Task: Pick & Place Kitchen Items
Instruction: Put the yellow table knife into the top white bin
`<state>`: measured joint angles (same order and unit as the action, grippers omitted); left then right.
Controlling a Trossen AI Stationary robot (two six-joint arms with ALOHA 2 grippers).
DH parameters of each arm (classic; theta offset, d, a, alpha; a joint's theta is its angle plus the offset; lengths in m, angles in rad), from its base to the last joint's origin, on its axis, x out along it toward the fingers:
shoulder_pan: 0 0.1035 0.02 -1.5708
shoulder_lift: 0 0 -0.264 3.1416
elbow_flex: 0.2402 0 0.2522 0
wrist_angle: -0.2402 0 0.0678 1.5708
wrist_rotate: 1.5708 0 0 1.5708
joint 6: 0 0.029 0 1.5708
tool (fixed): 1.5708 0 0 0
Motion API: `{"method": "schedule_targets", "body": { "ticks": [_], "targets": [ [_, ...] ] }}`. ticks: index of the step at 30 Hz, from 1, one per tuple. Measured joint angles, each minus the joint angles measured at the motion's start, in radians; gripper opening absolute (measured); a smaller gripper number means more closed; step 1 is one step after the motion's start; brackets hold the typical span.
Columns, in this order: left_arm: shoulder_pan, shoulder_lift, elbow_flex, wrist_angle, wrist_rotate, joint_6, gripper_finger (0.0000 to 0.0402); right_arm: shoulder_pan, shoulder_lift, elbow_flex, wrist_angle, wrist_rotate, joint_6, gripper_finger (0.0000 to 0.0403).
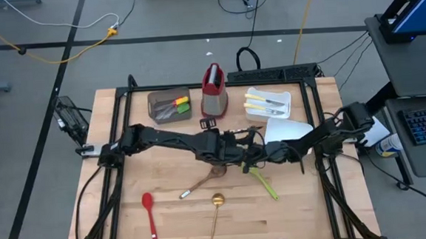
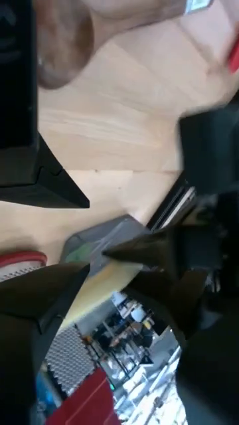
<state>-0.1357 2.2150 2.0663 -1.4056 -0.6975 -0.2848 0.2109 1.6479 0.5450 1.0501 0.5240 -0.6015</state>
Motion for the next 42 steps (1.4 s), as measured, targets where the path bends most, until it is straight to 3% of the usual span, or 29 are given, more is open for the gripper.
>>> {"method": "schedule_targets", "body": {
  "ticks": [5, 12, 23, 27, 34, 42],
  "targets": [
    [-0.012, 0.0, 0.0, 0.001, 0.112, -0.007, 0.0084, 0.001, 0.042, 0.008, 0.079, -0.001, -0.07, 0.0132],
    [-0.01, 0.0, 0.0, 0.003, 0.14, 0.025, 0.0085, 0.007, 0.043, 0.004, 0.124, 0.0, -0.087, 0.0132],
    [-0.021, 0.0, 0.0, 0.109, 0.136, 0.231, 0.0085, -0.026, 0.043, 0.004, 0.101, -0.002, -0.037, 0.0132],
    [-0.024, 0.0, 0.0, 0.151, 0.128, 0.272, 0.0085, -0.036, 0.043, 0.004, 0.059, -0.001, -0.037, 0.0115],
    [-0.024, 0.0, -0.001, 0.161, 0.127, 0.258, 0.0085, -0.041, 0.043, 0.004, 0.041, -0.004, -0.013, 0.0065],
    [-0.026, 0.0, -0.001, 0.172, 0.144, 0.258, 0.0086, -0.041, 0.043, 0.002, 0.041, -0.004, -0.013, 0.0062]
  ]
}}
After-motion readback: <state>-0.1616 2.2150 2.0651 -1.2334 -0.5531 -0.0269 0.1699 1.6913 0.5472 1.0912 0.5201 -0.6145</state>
